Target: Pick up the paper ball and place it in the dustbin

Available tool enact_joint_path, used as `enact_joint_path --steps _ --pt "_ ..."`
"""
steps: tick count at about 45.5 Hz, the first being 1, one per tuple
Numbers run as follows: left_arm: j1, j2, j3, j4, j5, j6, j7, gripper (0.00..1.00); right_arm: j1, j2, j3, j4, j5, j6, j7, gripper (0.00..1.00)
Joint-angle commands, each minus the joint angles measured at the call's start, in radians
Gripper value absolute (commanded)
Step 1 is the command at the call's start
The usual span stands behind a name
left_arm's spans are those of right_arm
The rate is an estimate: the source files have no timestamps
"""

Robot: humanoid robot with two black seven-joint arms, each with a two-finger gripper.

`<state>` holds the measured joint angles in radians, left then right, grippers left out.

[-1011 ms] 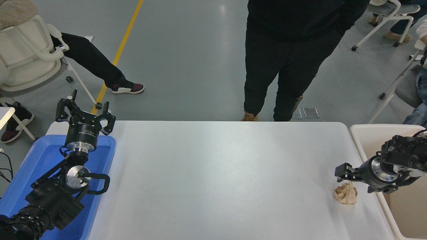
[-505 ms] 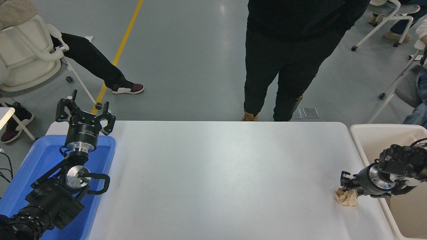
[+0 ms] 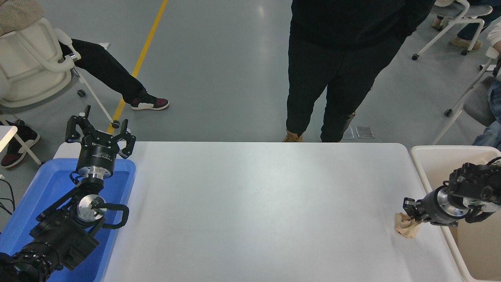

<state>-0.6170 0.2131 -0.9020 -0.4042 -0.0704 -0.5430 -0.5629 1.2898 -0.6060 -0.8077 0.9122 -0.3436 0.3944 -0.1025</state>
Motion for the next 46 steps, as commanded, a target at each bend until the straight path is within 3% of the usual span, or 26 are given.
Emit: enact_joint_path --steps 1,22,46 --pt "-0.001 0.000 0.000 0.001 0.000 0.000 0.000 0.99 0.218 -0.106 -0.047 0.142 -0.005 0.034 0.000 0.00" --pt "0.000 0.000 0.000 -0.001 0.000 0.000 0.000 0.99 0.652 -0.230 -0.122 0.266 -0.041 0.175 0.000 0.00" --pt "0.000 0.000 0.000 0.001 0.000 0.000 0.000 0.99 0.824 -0.236 -0.169 0.267 -0.046 0.221 0.000 0.00"
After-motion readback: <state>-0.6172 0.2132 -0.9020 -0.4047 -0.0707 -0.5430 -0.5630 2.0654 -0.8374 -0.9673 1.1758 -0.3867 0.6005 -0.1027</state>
